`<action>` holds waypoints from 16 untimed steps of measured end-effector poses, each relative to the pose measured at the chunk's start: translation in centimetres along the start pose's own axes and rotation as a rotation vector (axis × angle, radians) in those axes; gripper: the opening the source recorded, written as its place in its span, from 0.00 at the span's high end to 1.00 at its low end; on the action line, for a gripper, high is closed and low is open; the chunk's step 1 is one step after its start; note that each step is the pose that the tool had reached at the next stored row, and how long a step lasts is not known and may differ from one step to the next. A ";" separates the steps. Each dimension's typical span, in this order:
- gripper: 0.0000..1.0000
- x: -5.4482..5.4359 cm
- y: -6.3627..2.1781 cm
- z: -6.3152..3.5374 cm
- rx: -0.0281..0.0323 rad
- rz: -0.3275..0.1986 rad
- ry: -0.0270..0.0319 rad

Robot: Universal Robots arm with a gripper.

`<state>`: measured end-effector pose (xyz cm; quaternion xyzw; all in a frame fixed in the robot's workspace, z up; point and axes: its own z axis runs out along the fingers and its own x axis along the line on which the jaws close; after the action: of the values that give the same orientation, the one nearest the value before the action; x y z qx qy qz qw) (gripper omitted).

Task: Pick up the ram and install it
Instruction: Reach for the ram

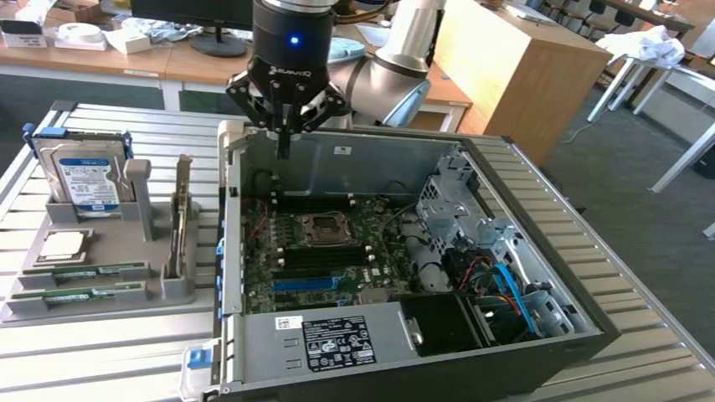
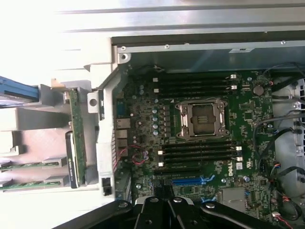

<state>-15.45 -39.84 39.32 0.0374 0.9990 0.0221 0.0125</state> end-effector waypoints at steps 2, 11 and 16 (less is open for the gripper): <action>0.90 0.4 -0.01 -0.01 0.0000 0.000 0.0000; 0.90 2.4 -0.06 -0.04 -0.0001 0.000 -0.0001; 0.90 3.6 -0.08 -0.06 -0.0001 0.000 -0.0001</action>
<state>-19.03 -39.65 39.29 0.0374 0.9990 0.0221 0.0125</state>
